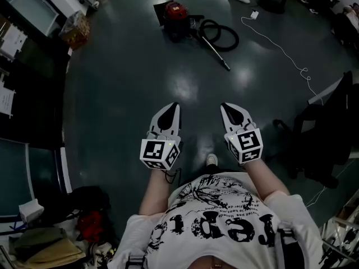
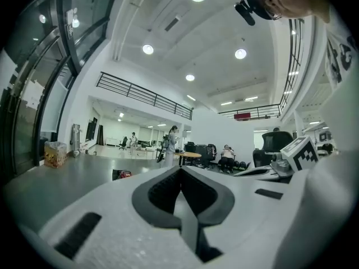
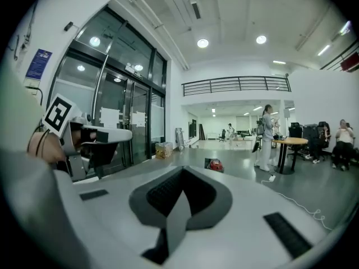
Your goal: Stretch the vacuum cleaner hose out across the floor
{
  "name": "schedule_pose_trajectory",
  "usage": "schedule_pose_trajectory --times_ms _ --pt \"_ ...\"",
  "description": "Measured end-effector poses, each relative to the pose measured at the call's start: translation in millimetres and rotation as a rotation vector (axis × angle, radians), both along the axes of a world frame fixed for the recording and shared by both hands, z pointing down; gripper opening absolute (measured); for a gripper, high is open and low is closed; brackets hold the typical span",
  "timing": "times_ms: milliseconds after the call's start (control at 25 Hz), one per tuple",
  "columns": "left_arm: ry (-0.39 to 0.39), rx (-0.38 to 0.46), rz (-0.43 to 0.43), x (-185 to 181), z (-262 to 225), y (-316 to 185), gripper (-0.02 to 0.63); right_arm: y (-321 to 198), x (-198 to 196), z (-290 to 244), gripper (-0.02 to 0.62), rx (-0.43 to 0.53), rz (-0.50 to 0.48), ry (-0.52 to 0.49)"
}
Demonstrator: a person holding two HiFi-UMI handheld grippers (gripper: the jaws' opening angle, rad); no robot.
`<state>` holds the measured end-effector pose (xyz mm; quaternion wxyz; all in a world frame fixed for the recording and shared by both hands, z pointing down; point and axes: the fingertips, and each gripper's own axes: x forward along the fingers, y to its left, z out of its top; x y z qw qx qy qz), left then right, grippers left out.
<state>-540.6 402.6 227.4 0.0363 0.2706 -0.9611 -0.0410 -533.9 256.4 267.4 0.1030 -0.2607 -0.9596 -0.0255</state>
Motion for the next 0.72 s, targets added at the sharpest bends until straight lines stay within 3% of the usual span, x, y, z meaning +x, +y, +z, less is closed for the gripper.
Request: schedule_pose_trajectory --times_ms 440,720 --pt "0.097 0.016 -0.022 -164 38 5 0.003 -6 -157 33 0.002 0.021 0.002 0.084" --pt "0.117 0.052 0.063 -329 44 3 0.005 -1 -303 38 0.002 0.085 0.065 0.087"
